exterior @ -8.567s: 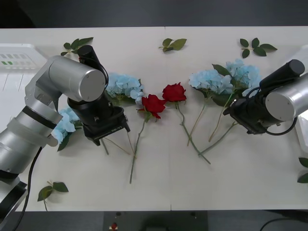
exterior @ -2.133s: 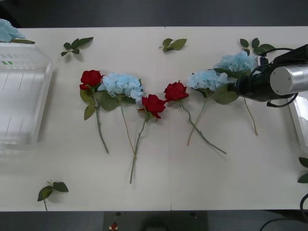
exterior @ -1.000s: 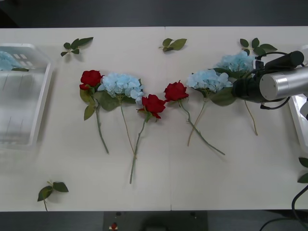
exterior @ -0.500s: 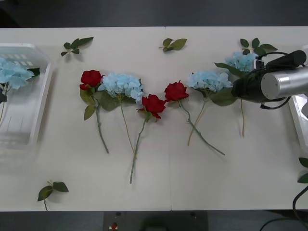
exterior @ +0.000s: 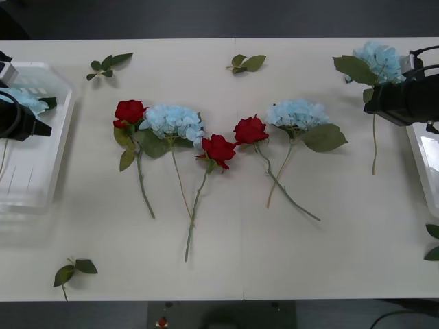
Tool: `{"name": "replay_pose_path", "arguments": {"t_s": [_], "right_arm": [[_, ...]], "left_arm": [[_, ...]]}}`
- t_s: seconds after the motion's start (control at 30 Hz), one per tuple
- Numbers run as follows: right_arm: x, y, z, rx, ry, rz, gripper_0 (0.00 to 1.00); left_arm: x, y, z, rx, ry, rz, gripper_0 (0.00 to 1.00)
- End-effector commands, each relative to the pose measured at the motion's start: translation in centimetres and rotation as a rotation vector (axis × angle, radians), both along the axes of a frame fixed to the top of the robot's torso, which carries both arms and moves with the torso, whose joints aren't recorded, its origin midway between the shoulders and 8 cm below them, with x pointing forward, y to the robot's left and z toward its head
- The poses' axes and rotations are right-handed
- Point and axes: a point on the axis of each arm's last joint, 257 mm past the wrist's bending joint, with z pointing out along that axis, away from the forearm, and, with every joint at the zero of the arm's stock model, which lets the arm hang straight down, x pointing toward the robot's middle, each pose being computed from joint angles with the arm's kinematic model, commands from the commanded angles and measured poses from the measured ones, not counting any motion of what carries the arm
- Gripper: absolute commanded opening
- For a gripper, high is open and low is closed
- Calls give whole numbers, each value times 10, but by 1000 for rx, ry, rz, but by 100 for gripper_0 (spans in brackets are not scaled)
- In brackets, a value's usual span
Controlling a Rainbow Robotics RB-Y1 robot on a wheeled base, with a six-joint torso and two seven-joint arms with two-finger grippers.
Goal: Put the red flowers into the right box and the blue flowers into the left box
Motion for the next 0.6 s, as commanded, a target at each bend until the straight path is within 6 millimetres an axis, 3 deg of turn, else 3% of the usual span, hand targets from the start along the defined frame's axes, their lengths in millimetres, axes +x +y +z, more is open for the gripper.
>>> {"name": "replay_pose_path", "arguments": {"t_s": [0.03, 0.23, 0.6], "right_arm": [[-2, 2, 38, -11, -112, 133, 0], [-25, 43, 74, 131, -251, 307, 0], [-105, 152, 132, 355, -479, 624, 0]], "left_arm": [[-9, -18, 16, 5, -4, -53, 100], [-13, -59, 7, -38, 3, -61, 100], [-6, -111, -21, -113, -22, -65, 100]]}}
